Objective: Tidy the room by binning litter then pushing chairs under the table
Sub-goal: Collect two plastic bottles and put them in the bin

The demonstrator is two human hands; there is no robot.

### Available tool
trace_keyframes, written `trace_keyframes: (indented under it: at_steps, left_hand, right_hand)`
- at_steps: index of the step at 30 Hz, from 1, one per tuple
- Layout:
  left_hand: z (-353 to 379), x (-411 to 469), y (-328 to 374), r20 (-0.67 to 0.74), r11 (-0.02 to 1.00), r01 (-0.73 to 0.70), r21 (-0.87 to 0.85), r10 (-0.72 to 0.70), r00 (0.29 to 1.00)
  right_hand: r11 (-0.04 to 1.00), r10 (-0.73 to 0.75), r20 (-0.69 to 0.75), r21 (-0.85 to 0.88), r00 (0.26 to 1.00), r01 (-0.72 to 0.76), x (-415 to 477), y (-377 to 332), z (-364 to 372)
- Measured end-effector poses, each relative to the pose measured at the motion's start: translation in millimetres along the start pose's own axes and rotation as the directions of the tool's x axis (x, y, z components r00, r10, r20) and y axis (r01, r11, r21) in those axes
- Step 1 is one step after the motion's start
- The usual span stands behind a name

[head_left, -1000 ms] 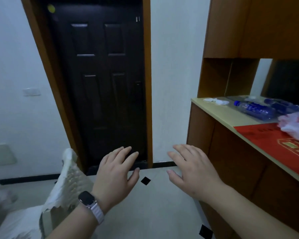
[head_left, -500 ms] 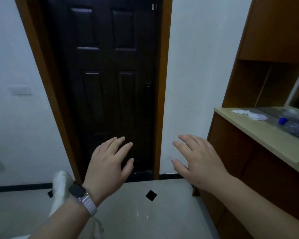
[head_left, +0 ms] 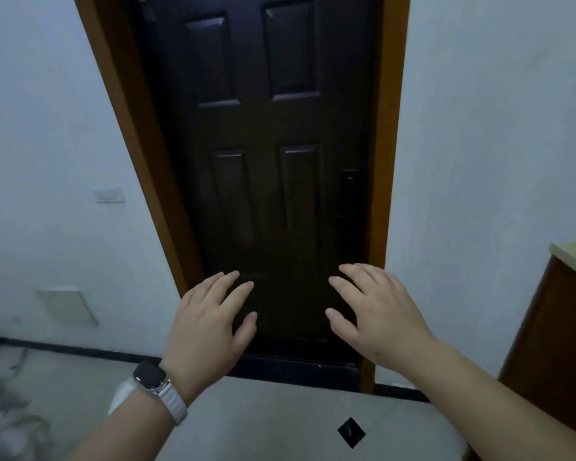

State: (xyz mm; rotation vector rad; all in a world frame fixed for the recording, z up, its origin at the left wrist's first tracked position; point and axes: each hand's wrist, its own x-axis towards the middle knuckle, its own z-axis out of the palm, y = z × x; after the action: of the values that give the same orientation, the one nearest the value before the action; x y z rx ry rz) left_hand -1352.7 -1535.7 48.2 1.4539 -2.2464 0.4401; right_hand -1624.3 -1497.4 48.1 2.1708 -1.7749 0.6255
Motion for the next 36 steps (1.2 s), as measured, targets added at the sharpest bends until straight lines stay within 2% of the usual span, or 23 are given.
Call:
trace_keyframes:
  at_steps: [8,18,26,28,30,36]
  left_hand:
    - [27.8,81.3,14.9,0.04,0.981,0.14,0.132,-0.146,0.988]
    - [63.9,126.8,-29.8,0.048,0.939,0.231,0.254,-0.251,0.967]
    - [115.5,175.7,-111.4,0.019,0.934,0.262,0.242,-0.275,0.961]
    - [131.4,199.6,-161.7,0.019,0.926,0.326,0.19,-0.336,0.942]
    - [137.5,214.6,-178.2,-0.007,0.934,0.292,0.207,-0.298,0.955]
    - [150.2,249.0,-283.2,-0.017,0.911,0.359,0.205,-0.363,0.931]
  right_hand:
    - [0.984,-0.175,0.046,0.052,0.983,0.172,102.5,76.4,39.4]
    - [0.948,-0.284,0.051,0.162,0.958,0.272,197.6,72.4,98.2]
    - [0.935,-0.345,0.053,0.107,0.937,0.338,289.7,43.9,146.7]
    - [0.936,-0.349,0.055,0.069,0.936,0.345,347.4,21.2,169.7]
    - [0.924,-0.381,0.032,0.043,0.924,0.38,369.2,15.5,171.3]
    - [0.896,-0.44,0.023,0.072,0.898,0.437,460.2,-51.1,212.5]
